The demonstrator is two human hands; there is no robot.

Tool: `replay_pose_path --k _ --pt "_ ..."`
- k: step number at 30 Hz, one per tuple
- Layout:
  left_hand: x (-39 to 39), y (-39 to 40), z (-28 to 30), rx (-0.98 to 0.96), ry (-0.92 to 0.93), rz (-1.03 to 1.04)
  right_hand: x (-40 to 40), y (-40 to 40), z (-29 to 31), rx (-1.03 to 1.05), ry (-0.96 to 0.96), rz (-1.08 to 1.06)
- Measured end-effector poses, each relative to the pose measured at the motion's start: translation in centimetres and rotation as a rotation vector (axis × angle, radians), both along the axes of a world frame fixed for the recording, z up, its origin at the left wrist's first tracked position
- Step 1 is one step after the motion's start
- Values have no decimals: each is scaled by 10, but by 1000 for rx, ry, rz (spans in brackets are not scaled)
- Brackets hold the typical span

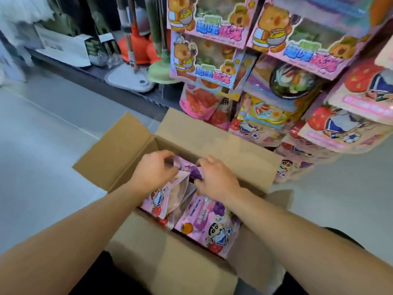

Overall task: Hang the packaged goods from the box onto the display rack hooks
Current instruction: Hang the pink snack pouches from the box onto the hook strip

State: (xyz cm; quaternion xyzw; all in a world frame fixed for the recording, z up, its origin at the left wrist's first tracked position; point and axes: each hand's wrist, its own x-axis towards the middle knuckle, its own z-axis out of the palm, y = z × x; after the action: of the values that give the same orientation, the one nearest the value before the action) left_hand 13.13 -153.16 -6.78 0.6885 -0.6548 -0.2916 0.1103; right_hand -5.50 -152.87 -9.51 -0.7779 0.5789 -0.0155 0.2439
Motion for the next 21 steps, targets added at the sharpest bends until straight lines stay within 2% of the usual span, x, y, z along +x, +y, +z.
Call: replay_pose_path --k 6,11,21 --pt "42 -12 -45 135 -53 -27 46 -18 -61 257 -30 -145" --pt "52 -29 -68 222 -15 -3 69 -25 -97 452 -66 -417" --pt "55 -43 -109 318 -60 -66 89 -23 -138 701 -512 -917"
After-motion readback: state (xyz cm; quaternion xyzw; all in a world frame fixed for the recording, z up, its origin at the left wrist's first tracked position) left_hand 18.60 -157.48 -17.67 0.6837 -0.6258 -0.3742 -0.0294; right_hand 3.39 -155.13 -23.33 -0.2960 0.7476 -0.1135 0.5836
